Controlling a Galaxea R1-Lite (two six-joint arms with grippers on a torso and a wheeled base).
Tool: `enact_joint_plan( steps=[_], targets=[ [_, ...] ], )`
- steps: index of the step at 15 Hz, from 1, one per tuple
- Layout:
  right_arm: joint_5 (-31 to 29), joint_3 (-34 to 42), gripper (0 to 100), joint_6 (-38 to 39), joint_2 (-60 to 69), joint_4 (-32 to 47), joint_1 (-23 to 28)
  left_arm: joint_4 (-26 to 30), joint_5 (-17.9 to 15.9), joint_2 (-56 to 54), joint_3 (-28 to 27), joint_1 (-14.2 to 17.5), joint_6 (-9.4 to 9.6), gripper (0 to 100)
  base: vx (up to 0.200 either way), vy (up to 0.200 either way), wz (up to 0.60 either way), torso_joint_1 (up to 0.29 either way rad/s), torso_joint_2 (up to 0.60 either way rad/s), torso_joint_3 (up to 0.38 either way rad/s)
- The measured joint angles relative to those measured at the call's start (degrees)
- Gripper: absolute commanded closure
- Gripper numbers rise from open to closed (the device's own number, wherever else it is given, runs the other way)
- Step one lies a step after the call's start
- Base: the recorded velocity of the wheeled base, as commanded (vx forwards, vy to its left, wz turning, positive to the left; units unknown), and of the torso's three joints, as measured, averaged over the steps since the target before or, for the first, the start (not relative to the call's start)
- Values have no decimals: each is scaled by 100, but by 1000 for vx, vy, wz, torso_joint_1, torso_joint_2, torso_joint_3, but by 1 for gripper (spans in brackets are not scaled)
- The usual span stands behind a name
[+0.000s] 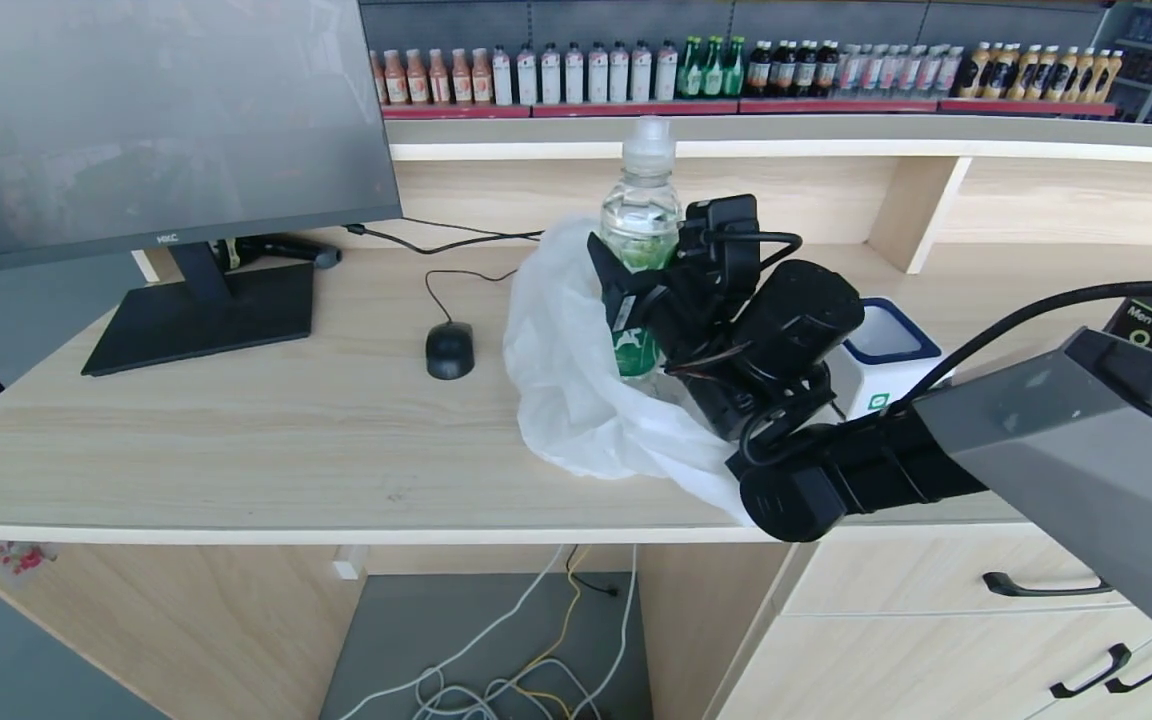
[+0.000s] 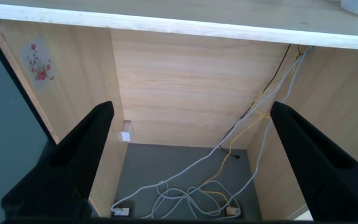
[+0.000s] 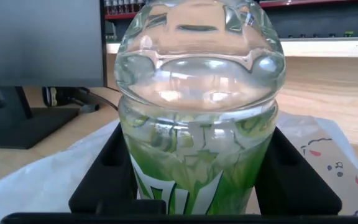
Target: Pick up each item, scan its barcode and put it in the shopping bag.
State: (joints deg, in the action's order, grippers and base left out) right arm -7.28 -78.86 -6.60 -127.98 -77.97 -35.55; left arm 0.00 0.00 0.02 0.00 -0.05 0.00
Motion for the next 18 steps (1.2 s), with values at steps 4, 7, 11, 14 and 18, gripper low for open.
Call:
enact_joint_plan(
  steps=[4,7,11,14,18],
  targets=[
    [0,4,100,-5,-118,-6,0,0,0,0,0,0,-5,0,0,0,0,0,0,0],
    [0,0,100,-5,-168,-9,-2,0,0,0,0,-5,-5,0,0,0,0,0,0,0],
    [0,11,100,9,-227,10,5,0,0,0,0,-5,-7,0,0,0,0,0,0,0],
    [-7,17,100,13,-265,13,11,0,0,0,0,-5,-7,0,0,0,0,0,0,0],
    [-9,11,100,-2,-293,21,7,0,0,0,0,0,-7,0,0,0,0,0,0,0]
  ],
)
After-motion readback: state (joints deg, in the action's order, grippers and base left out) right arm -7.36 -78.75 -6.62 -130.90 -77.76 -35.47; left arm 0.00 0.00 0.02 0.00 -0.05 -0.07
